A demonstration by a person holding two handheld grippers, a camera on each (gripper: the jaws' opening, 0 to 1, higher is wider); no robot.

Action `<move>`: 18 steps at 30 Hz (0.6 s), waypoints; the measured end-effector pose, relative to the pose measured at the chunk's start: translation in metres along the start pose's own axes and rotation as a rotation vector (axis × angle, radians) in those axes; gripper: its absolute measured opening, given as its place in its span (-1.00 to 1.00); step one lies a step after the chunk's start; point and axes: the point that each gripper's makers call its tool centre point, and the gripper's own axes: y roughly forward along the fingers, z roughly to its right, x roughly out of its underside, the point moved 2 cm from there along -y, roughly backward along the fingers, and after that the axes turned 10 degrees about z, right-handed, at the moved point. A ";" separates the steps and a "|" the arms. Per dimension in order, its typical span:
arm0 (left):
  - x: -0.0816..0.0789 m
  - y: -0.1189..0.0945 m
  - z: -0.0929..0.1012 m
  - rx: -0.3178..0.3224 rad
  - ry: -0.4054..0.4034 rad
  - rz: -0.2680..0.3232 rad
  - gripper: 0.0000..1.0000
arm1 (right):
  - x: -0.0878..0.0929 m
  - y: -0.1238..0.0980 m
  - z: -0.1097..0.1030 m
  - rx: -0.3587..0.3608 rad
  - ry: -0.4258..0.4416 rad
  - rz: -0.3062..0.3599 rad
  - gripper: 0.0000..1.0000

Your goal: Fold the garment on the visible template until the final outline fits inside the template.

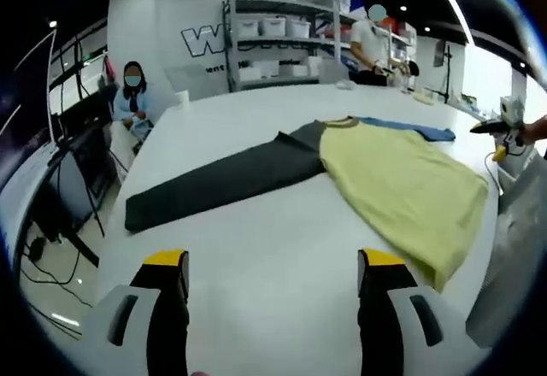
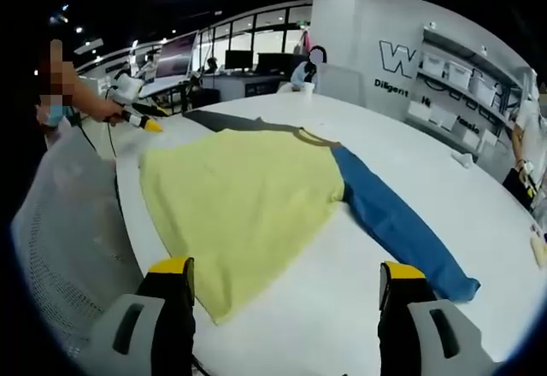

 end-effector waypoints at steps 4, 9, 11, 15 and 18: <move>0.000 0.001 -0.016 -0.049 -0.031 -0.002 0.58 | -0.001 -0.002 0.000 0.007 -0.002 -0.001 0.79; -0.006 0.003 -0.031 -0.089 -0.047 0.008 0.59 | -0.001 -0.005 0.002 0.010 0.002 -0.006 0.81; -0.007 0.004 -0.035 -0.098 -0.052 0.010 0.61 | -0.001 -0.005 0.002 0.008 0.000 -0.005 0.81; -0.009 0.007 -0.040 -0.106 -0.045 0.008 0.63 | -0.004 -0.008 0.002 0.009 -0.008 -0.003 0.81; -0.009 0.012 -0.046 -0.111 -0.050 0.003 0.65 | -0.005 -0.010 0.002 0.011 -0.012 -0.006 0.80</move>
